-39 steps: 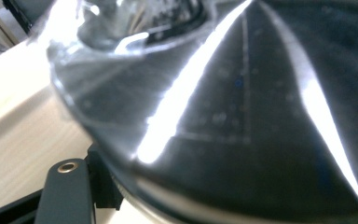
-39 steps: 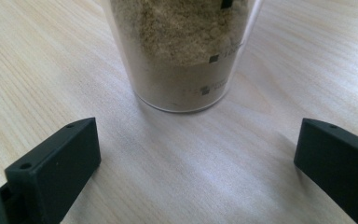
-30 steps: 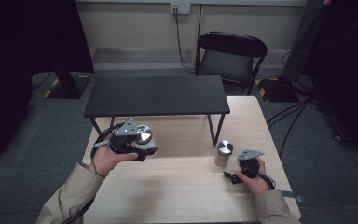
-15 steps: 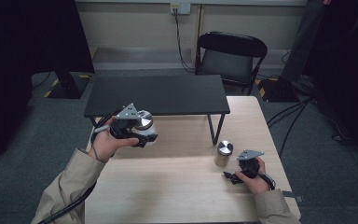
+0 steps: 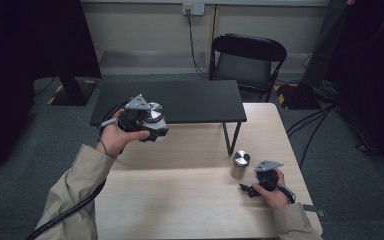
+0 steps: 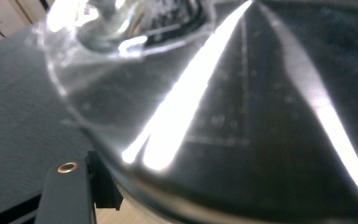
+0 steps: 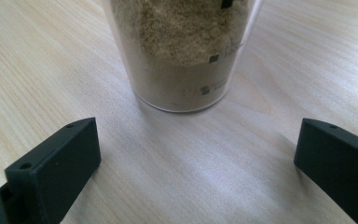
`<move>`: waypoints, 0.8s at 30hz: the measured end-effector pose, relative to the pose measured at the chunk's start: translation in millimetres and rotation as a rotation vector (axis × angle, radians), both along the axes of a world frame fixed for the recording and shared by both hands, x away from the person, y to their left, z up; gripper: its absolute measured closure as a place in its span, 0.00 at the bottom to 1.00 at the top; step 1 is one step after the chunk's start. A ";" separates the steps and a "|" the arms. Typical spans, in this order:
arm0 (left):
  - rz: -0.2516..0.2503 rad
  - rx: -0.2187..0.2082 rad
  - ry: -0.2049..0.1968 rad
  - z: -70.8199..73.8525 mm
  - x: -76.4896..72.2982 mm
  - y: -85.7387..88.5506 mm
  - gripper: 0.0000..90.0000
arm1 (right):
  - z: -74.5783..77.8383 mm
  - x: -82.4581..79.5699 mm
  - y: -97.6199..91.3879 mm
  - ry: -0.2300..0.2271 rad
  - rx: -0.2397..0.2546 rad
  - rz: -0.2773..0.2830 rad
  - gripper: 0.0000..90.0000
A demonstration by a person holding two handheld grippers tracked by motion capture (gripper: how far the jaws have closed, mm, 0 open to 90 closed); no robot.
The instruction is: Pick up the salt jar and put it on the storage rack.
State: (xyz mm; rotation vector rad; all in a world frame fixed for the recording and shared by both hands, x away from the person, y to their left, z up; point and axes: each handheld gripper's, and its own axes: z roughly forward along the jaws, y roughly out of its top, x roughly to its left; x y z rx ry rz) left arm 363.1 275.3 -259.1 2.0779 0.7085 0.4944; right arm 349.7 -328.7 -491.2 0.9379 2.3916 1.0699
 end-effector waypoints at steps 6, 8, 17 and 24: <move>0.044 0.007 -0.010 6.3 7.6 -3.6 0.34 | -0.1 -0.2 0.1 0.000 0.001 -0.001 0.00; 0.062 0.014 -0.011 8.2 10.3 -4.8 0.34 | -0.2 -0.3 0.1 0.001 0.002 -0.002 0.00; 0.128 0.016 -0.004 10.6 24.6 -7.9 0.34 | -0.6 -0.2 -0.1 -0.004 0.001 0.000 0.00; 0.176 0.012 0.008 5.8 35.7 -10.3 0.34 | -0.6 -0.2 -0.1 -0.004 0.001 0.000 0.00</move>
